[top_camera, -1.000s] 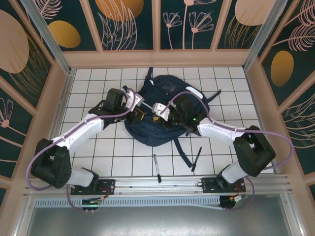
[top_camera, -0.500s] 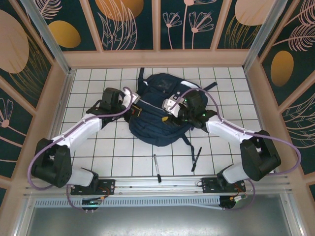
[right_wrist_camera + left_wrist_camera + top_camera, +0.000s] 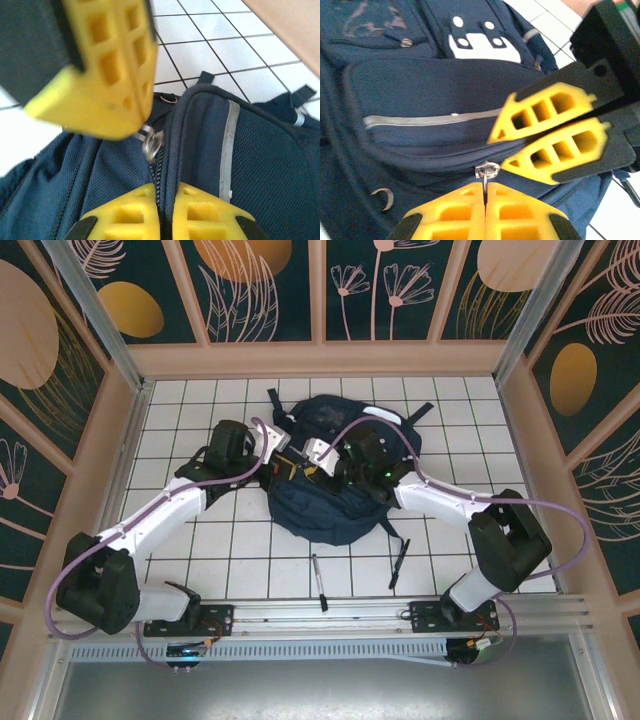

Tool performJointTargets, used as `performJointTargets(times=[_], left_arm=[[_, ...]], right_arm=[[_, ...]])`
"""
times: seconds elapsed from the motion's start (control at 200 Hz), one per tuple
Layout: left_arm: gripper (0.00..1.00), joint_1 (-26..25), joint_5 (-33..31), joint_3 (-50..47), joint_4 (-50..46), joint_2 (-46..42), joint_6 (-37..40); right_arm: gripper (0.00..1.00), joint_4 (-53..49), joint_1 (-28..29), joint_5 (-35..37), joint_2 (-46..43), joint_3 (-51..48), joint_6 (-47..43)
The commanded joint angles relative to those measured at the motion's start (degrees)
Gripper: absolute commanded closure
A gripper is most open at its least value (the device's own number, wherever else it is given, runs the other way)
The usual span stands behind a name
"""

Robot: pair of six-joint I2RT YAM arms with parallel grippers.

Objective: Pack the student bag

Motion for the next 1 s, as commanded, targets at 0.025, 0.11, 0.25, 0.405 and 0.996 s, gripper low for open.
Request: performJointTargets(times=[0.025,0.11,0.25,0.405,0.996], left_arm=[[1.00,8.3,-2.6,-1.3,3.1,-1.5,3.3],[1.00,10.4,-7.6,-0.9,1.8,1.4,7.4],[1.00,13.3,-8.5,1.0,0.0,7.8,8.0],[1.00,13.1,3.6,-1.5,3.3,6.1,5.3],[0.54,10.6,6.4,-5.5,4.1,0.0,16.7]], right_arm=[[1.00,-11.4,-2.2,0.5,-1.2,0.3,-14.0],[1.00,-15.3,-3.7,0.3,-2.0,0.6,-18.5],[1.00,-14.6,-6.0,-0.7,-3.9,-0.4,-22.4],[0.69,-7.8,-5.8,0.0,-2.9,0.1,-13.2],[0.52,-17.8,3.4,11.5,13.4,13.1,3.3]])
